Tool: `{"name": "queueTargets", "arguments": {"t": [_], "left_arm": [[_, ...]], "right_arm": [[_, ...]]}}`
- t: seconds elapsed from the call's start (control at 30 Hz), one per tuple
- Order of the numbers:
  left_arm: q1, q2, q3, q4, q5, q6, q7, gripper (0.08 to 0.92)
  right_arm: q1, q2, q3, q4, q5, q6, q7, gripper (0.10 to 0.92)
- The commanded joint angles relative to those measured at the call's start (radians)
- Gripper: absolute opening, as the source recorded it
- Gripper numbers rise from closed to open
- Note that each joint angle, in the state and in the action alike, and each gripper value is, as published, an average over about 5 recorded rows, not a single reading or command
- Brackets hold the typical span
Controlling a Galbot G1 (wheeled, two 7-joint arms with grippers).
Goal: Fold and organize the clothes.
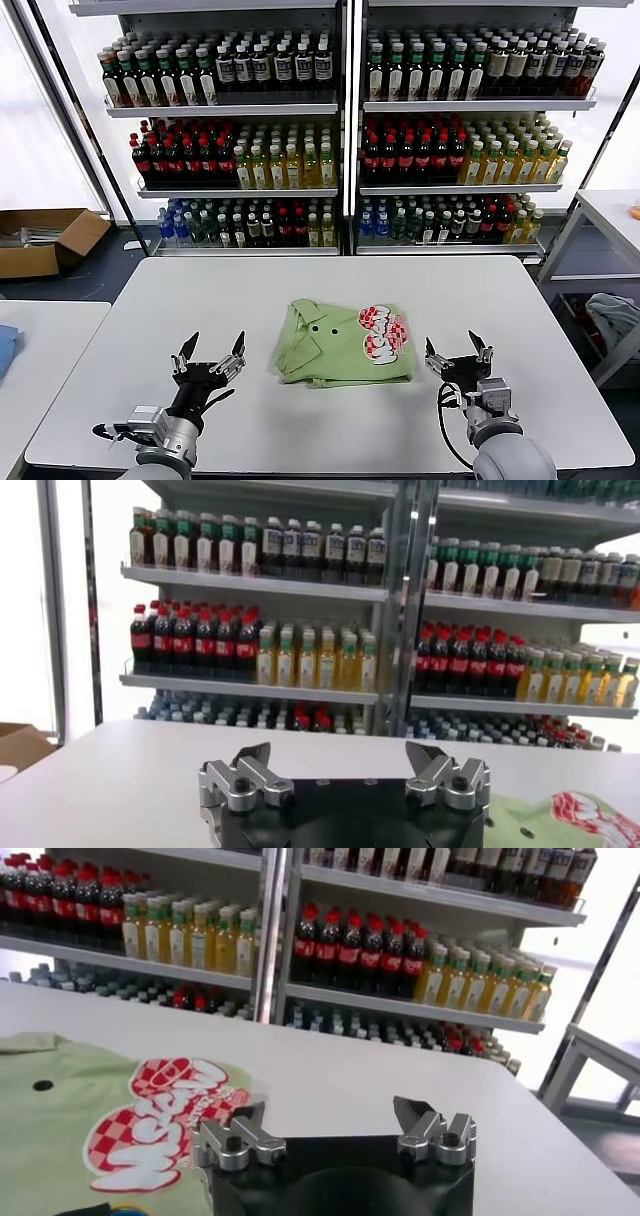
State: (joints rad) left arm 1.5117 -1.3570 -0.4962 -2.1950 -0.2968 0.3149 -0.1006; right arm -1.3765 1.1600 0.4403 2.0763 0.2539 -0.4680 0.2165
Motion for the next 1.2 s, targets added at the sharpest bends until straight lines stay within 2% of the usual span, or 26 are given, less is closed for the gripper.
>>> {"name": "queueTargets", "arguments": {"t": [0.03, 0.6, 1.2], "left_arm": [[-0.001, -0.002, 0.001, -0.002, 0.003, -0.001, -0.001, 0.823], [0.003, 0.001, -0.006, -0.030, 0.031, 0.009, 0.032, 0.823], [-0.027, -0.004, -0.023, 0.020, 0.019, 0.005, 0.048, 0.823]], "right_arm": [[0.001, -0.012, -0.008, 0.000, 0.011, -0.011, -0.003, 0.823], [-0.001, -0.010, -0.007, 0.007, 0.013, -0.010, -0.001, 0.823], [0.020, 0.002, 0.019, 0.002, 0.046, 0.003, 0.002, 0.823]]}}
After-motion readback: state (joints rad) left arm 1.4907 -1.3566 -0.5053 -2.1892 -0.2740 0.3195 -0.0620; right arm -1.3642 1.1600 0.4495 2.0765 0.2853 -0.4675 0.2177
